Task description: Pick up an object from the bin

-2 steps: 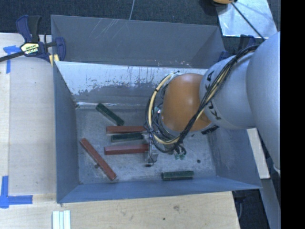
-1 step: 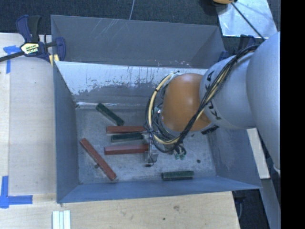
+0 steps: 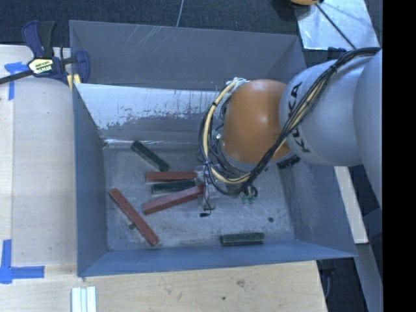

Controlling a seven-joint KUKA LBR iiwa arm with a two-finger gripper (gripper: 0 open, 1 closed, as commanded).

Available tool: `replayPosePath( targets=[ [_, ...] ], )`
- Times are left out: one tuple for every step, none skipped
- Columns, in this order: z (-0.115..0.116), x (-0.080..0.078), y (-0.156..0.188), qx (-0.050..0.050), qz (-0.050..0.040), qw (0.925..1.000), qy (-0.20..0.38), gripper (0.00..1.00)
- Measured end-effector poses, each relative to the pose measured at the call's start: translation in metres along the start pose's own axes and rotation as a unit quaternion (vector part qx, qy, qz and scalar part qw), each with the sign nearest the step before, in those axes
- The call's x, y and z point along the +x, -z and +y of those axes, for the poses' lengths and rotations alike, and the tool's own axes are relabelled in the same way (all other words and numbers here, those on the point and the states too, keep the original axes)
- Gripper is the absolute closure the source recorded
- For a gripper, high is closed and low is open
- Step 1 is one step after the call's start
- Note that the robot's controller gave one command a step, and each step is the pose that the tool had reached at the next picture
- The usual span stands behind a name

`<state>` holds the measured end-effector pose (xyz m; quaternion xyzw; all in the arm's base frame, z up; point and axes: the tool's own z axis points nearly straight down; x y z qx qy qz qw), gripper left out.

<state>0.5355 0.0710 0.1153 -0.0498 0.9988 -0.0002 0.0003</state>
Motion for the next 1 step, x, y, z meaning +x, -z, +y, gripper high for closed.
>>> replayPosePath(
  targets=[
    [-0.0056,0.0328,0.1492,0.0,-0.0016,1.0,-0.007,1.0]
  ],
)
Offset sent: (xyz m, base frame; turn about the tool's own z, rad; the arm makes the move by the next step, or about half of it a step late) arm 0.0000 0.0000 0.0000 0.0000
